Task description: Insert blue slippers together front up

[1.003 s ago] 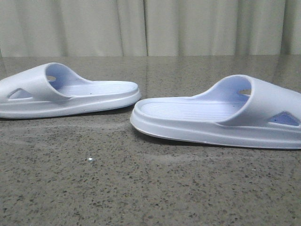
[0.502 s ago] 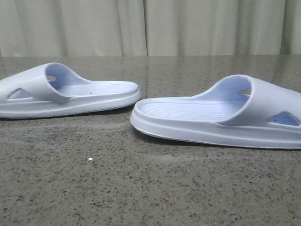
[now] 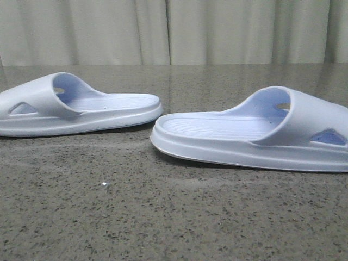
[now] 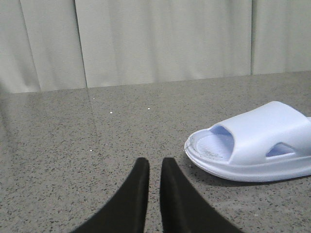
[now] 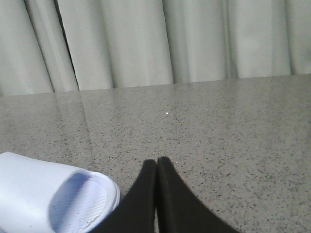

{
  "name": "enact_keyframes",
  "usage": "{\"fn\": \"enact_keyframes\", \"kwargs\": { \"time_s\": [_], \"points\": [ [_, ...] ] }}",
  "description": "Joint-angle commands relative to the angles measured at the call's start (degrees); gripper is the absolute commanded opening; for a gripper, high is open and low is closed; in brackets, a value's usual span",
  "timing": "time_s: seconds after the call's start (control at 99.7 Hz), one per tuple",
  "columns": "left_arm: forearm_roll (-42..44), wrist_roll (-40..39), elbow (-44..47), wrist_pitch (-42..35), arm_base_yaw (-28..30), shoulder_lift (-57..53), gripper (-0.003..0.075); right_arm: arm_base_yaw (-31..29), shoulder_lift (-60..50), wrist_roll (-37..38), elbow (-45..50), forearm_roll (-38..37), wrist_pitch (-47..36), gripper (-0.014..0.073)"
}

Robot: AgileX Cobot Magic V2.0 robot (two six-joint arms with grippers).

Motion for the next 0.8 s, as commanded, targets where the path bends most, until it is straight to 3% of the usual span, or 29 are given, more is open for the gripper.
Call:
{"fn": "enact_keyframes", "kwargs": {
  "time_s": [0.0,0.793],
  "points": [
    [0.0,-0.6,0.5,-4.7,-0.3,-1.6,0.0016,-0.1,-1.2,0.1,1.2,-0.7,-4.6,-0.0107],
    [-1.1,-0.6,0.5,-6.1,-0.3,-1.6,0.0015,-0.1,-1.2,0.1,1.2,-0.7,-5.5,-0.0106]
  ]
}}
